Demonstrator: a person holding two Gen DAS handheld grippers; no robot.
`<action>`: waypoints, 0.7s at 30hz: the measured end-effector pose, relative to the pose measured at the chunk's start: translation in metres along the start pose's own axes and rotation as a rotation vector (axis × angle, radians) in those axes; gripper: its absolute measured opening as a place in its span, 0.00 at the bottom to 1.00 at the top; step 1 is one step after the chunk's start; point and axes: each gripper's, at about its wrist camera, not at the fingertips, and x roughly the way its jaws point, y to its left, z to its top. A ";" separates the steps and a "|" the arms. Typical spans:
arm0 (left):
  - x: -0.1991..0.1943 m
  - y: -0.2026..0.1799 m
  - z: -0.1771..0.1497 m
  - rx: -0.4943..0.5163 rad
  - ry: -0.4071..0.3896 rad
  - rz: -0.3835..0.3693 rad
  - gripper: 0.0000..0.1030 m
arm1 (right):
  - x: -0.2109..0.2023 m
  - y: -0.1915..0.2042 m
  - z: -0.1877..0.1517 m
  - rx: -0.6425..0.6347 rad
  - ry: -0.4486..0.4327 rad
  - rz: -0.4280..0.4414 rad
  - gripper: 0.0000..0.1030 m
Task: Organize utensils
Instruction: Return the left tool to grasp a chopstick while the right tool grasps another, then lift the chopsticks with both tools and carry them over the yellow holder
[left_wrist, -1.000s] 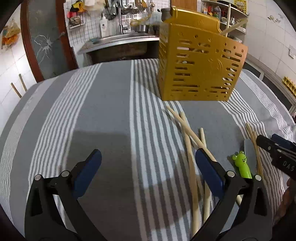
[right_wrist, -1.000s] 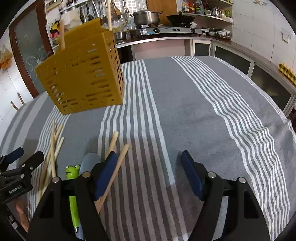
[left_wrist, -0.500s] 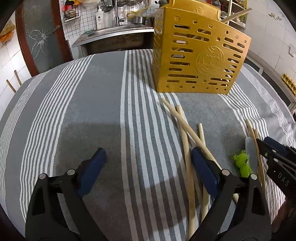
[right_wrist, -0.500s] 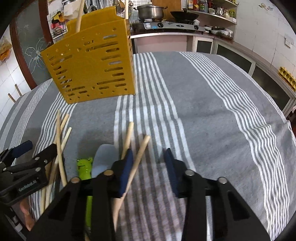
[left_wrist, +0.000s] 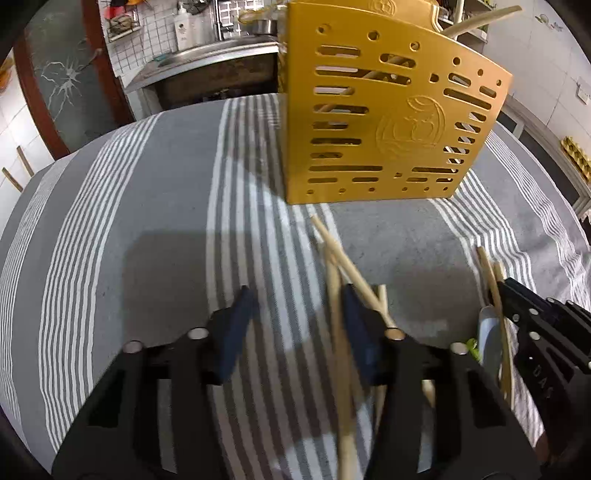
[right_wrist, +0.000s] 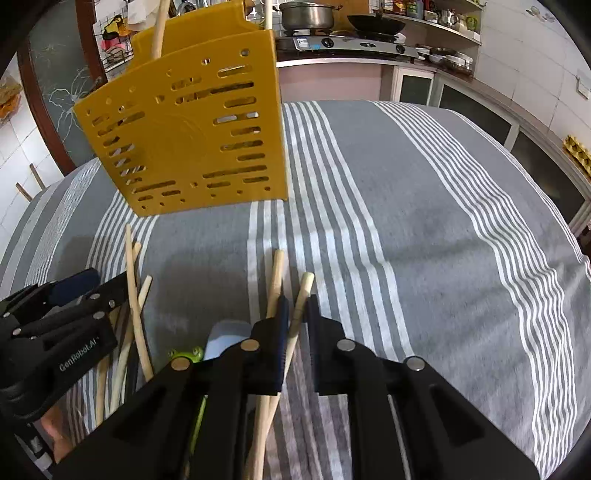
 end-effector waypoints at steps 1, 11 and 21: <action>0.000 0.000 0.003 -0.004 0.008 -0.005 0.37 | 0.001 -0.002 0.002 0.001 0.000 0.006 0.10; -0.001 0.015 0.003 -0.083 -0.002 -0.056 0.04 | -0.004 -0.011 0.000 -0.003 -0.043 0.053 0.10; -0.051 0.017 -0.024 -0.130 -0.131 -0.072 0.04 | -0.043 -0.014 -0.002 -0.017 -0.173 0.076 0.09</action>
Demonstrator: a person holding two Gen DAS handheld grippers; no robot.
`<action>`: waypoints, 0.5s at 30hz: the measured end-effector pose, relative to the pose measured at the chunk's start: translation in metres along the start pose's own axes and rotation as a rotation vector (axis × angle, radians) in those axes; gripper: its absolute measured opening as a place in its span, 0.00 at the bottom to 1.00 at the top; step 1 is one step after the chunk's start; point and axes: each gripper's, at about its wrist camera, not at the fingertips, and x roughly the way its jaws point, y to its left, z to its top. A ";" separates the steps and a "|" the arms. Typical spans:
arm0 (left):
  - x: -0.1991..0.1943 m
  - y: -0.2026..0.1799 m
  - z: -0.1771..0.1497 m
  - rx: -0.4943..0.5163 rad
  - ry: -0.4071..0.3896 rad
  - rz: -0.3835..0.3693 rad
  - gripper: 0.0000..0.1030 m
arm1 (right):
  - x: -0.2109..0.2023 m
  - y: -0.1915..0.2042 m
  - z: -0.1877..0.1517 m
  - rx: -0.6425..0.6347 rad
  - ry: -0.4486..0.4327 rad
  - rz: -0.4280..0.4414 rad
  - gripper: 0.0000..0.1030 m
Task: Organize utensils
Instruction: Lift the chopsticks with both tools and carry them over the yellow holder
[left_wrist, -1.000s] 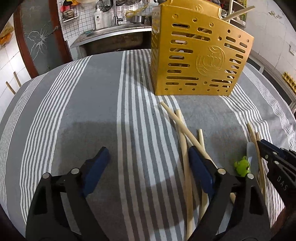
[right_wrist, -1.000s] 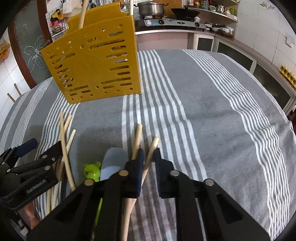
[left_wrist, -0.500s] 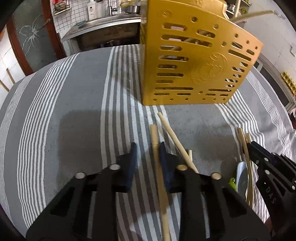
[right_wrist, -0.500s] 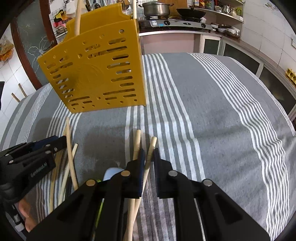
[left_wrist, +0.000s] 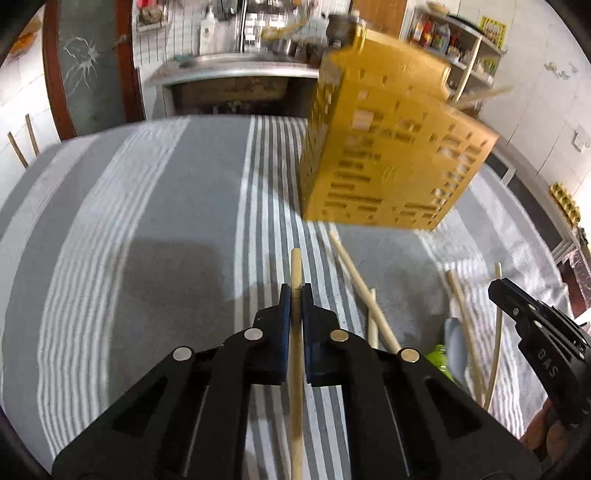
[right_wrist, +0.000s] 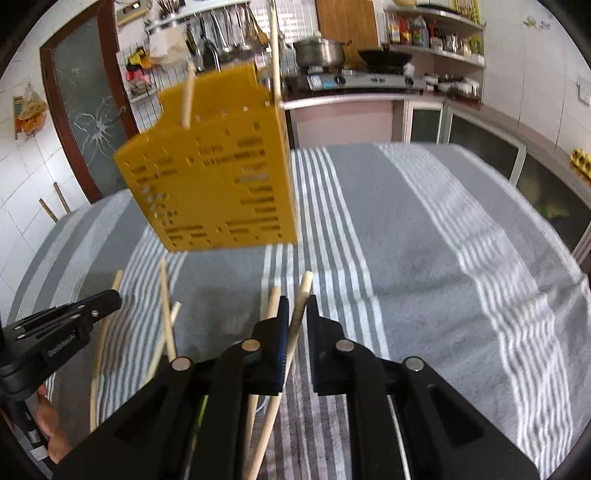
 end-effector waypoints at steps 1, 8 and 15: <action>-0.008 0.001 0.000 -0.003 -0.022 -0.003 0.04 | -0.004 0.000 0.003 -0.005 -0.016 -0.001 0.09; -0.062 0.007 -0.001 0.000 -0.180 -0.012 0.04 | -0.040 0.000 0.014 -0.013 -0.131 0.017 0.08; -0.106 0.005 -0.013 0.009 -0.326 0.037 0.04 | -0.075 0.004 0.019 -0.048 -0.233 0.019 0.06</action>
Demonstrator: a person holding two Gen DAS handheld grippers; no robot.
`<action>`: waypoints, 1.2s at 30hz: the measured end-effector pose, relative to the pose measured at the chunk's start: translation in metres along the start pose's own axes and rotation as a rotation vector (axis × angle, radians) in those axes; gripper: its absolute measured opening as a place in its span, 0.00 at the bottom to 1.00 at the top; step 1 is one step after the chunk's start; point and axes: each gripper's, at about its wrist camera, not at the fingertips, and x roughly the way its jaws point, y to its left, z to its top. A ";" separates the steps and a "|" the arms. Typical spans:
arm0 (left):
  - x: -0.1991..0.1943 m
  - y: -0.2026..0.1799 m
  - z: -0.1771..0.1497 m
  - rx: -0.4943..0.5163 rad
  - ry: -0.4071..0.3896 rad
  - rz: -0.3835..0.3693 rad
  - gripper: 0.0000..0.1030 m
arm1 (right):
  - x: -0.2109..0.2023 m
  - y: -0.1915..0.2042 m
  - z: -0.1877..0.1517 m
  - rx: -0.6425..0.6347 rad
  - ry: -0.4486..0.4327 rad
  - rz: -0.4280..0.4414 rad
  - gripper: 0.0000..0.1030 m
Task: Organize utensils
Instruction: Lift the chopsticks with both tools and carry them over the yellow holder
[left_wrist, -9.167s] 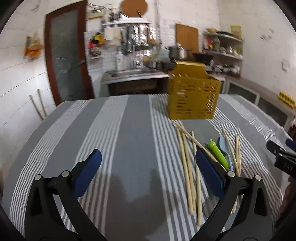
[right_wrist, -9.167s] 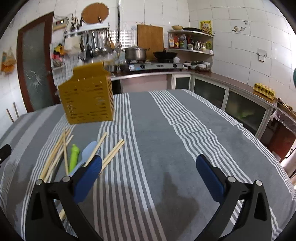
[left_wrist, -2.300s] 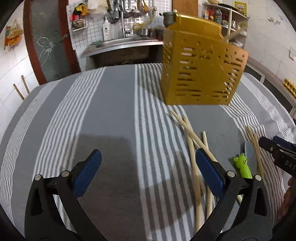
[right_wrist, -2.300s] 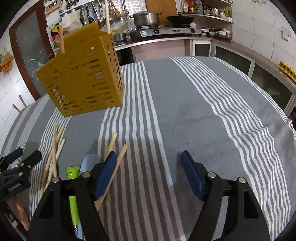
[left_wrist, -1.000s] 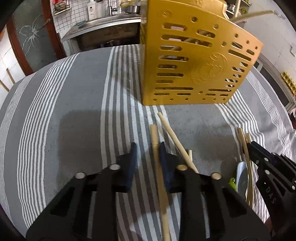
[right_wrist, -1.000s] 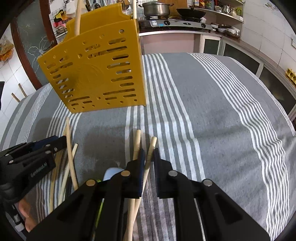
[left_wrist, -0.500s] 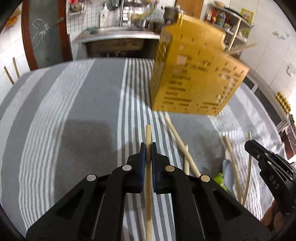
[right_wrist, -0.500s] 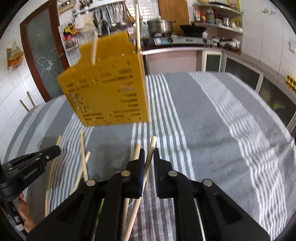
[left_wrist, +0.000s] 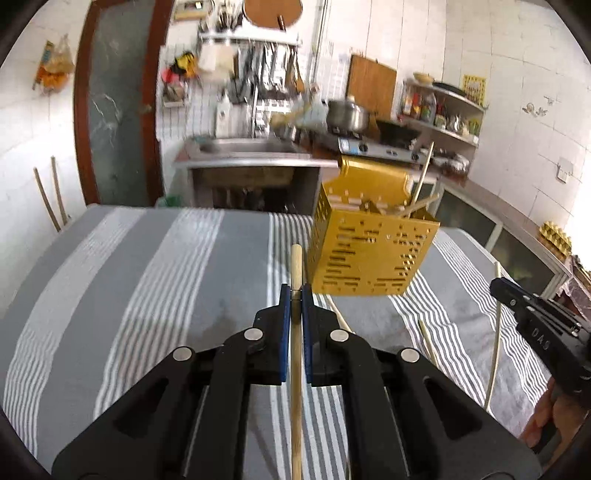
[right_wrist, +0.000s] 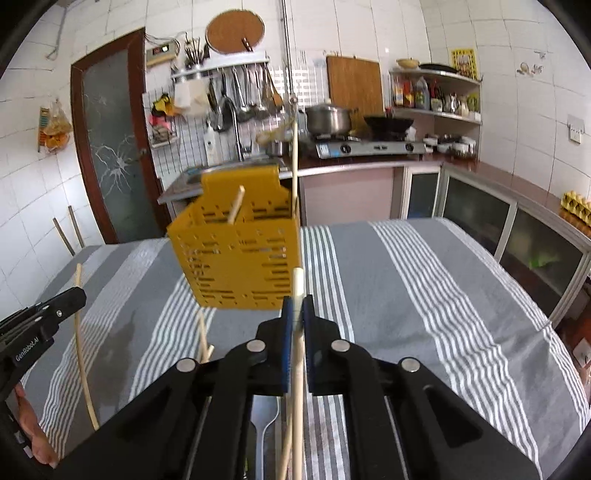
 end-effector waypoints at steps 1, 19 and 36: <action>-0.005 0.000 0.000 0.002 -0.018 0.010 0.04 | -0.004 0.000 0.001 0.001 -0.011 0.003 0.06; -0.038 0.015 -0.003 -0.011 -0.123 0.057 0.04 | -0.037 -0.019 -0.003 0.035 -0.129 0.056 0.06; -0.072 -0.012 0.075 -0.003 -0.291 0.002 0.04 | -0.056 -0.023 0.057 0.059 -0.397 0.103 0.06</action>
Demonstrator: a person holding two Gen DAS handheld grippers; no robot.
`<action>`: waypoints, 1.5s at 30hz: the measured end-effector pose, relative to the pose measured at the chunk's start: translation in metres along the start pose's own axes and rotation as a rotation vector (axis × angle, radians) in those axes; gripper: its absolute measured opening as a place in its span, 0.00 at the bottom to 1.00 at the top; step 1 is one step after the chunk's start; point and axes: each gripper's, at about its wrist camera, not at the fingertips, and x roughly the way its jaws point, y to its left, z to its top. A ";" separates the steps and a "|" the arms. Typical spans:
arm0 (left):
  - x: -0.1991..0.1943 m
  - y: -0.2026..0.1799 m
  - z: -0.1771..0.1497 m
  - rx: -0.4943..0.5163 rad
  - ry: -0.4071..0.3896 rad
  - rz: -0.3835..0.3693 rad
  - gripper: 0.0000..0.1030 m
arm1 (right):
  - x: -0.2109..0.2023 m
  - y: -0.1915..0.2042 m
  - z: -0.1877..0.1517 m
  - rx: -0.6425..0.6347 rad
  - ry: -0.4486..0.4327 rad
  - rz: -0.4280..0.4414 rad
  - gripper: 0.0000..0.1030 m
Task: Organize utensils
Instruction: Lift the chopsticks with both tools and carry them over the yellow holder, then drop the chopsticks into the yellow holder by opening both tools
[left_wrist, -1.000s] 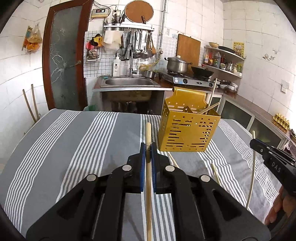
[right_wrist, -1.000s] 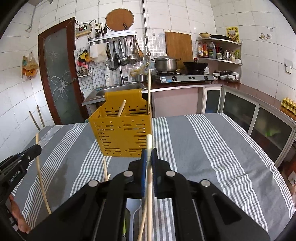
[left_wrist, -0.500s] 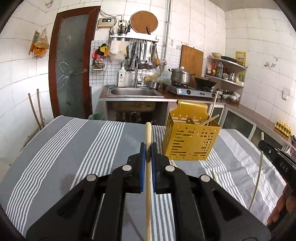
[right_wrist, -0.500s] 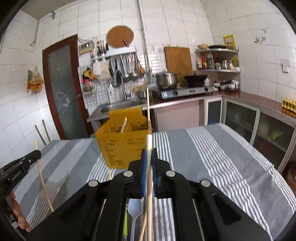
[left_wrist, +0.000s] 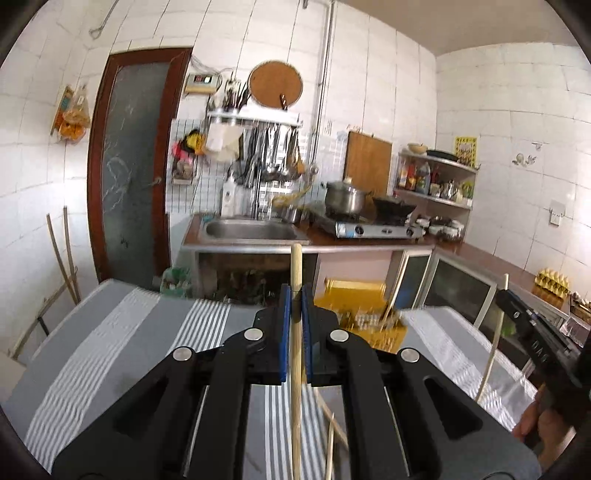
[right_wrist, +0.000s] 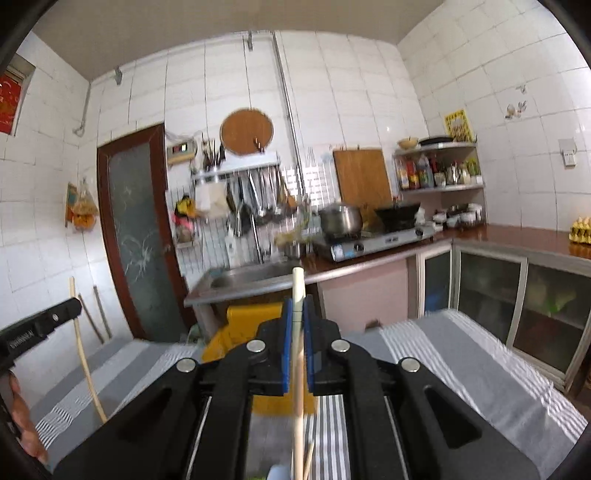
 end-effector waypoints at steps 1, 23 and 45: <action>0.000 -0.003 0.006 0.006 -0.013 -0.002 0.04 | 0.006 -0.001 0.005 -0.004 -0.019 -0.005 0.06; 0.118 -0.062 0.085 0.059 -0.237 -0.058 0.04 | 0.133 0.008 0.058 0.022 -0.320 0.052 0.06; 0.143 -0.013 0.020 0.047 -0.008 0.066 0.92 | 0.130 0.000 0.007 -0.099 0.055 -0.025 0.64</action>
